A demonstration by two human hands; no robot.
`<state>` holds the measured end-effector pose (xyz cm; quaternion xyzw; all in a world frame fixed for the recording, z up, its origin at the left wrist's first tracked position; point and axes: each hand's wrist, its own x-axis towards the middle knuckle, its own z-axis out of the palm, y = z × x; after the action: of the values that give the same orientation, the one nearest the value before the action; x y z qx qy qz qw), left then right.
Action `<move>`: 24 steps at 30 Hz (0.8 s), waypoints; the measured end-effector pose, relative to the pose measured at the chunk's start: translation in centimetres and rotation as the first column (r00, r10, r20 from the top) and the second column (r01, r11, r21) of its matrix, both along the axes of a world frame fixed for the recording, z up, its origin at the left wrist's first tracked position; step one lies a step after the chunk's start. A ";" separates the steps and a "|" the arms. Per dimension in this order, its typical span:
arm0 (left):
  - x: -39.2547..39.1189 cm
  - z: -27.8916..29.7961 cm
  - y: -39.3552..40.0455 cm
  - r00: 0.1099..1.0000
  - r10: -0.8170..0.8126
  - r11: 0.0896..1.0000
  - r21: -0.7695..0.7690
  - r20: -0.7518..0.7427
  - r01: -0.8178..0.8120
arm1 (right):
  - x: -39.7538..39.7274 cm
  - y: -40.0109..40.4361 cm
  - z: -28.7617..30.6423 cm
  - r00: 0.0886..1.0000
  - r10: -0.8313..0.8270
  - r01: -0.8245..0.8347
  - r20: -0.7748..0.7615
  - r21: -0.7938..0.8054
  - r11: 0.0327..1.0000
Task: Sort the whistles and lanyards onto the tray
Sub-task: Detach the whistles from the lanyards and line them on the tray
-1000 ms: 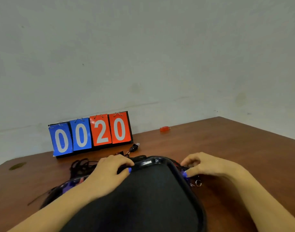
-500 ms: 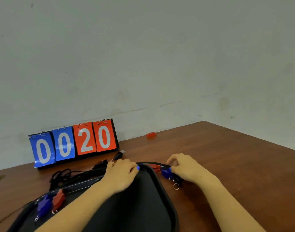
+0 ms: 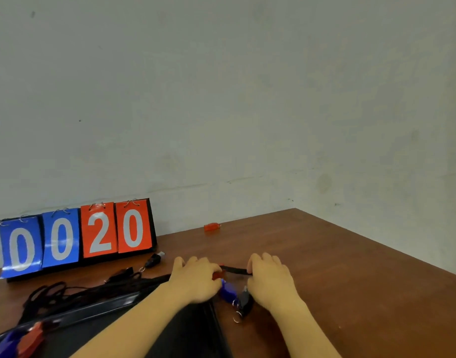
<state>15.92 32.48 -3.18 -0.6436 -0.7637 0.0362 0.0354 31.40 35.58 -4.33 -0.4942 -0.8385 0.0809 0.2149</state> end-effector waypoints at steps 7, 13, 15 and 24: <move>-1.2 -1.3 1.6 0.985 0.127 0.986 0.092 0.117 -0.138 | -0.3 -0.3 0.9 0.998 0.066 -0.068 -0.021 -0.119 0.991; -1.8 -1.6 2.5 0.971 0.191 0.979 0.042 0.143 -0.199 | -0.4 -0.5 1.0 0.977 0.187 -0.142 0.102 -0.338 0.930; -1.7 -1.5 2.8 0.974 0.204 0.975 0.064 0.096 -0.211 | -0.4 -0.3 1.0 0.978 0.197 -0.163 0.067 -0.342 0.925; -1.6 -0.8 2.6 0.951 0.157 0.953 0.210 0.267 -0.216 | -0.4 0.5 1.0 0.976 0.089 -0.119 -0.198 -0.143 0.983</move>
<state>14.32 35.07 -4.00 -0.5586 -0.8187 -0.1323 0.0130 31.03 36.07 -3.30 -0.4546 -0.8299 0.2037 0.2510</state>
